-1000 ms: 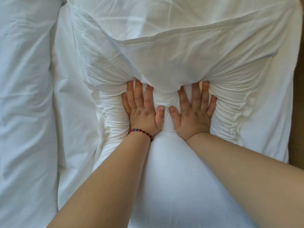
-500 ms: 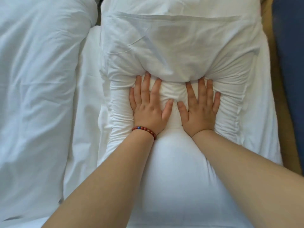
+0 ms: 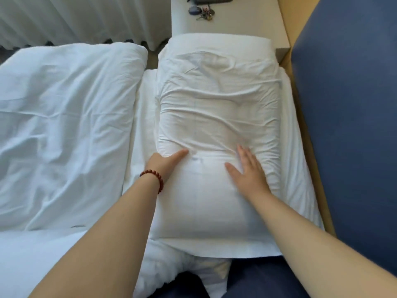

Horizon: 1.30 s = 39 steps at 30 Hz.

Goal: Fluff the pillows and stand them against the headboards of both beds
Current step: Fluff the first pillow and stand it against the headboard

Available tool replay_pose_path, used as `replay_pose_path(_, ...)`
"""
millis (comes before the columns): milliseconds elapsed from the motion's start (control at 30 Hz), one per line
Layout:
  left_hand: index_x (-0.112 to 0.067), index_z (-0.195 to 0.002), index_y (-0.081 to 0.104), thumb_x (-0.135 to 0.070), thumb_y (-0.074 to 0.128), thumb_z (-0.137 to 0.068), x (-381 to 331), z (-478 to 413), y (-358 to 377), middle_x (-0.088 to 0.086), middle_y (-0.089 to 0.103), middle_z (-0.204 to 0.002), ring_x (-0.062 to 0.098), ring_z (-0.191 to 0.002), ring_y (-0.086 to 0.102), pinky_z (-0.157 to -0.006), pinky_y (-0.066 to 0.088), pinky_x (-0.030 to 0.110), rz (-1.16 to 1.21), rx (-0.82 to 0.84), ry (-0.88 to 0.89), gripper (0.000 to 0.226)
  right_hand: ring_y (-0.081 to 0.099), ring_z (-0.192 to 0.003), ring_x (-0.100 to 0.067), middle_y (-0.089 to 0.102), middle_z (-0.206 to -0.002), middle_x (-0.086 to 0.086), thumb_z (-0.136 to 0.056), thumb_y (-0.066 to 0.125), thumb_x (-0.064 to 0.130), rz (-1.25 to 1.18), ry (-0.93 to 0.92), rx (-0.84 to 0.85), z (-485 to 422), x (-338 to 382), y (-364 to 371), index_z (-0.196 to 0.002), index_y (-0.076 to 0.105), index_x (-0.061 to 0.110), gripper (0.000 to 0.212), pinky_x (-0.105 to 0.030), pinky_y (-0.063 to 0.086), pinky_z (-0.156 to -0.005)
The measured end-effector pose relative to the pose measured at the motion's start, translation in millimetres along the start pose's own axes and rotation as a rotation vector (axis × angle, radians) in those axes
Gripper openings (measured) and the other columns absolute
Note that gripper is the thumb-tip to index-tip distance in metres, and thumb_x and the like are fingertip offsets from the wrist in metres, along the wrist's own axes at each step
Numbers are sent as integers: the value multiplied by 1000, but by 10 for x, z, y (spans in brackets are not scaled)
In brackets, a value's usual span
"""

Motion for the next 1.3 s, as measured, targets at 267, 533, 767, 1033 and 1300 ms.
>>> replay_pose_path(267,-25,-100,64,-48,83,-60,-793,1247,185,-10,74,-92,8,-86,71,-83,58,38,338,-24,341,50,19,-146,-9,25,-159,2,-89,60,47,-496,19,-15,674,680,-1069,-148,34,30,67,-34,15,-121)
replay_pose_path(533,-25,-93,65,-38,78,-68,-1905,2074,-107,-11,75,-83,10,-80,72,-71,57,29,606,-73,463,31,15,-144,0,20,-158,18,-73,48,73,-487,-194,-2,1091,1456,-2239,-146,36,42,80,-30,12,-119)
replay_pose_path(767,-12,-140,43,-54,73,-72,-2503,2138,-249,3,56,-130,31,-113,55,-100,45,48,788,14,122,85,13,-142,4,23,-155,23,-71,34,86,-74,-438,-222,1395,1557,-3005,-143,33,51,79,-35,12,-120)
replay_pose_path(1033,-7,-136,38,-42,60,-90,-2793,2484,-366,11,55,-130,38,-110,57,-94,47,57,921,284,91,62,57,-118,-13,63,-124,6,-85,21,81,-265,-846,-719,1701,1842,-3476,-120,67,14,88,-41,44,-101)
replay_pose_path(1300,-10,-121,54,-47,57,-84,-2884,2614,-483,10,63,-117,29,-102,65,-91,53,45,764,175,281,52,54,-58,-31,57,-62,-7,-100,13,57,-371,-824,-1009,1495,2026,-3743,-66,58,7,76,-41,44,-56)
Point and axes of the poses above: each hand's wrist, its own z-axis away from the middle knuckle, its own y-axis out of the palm, x = y × z, the point moved 5 cm from there along -z, towards the middle knuckle
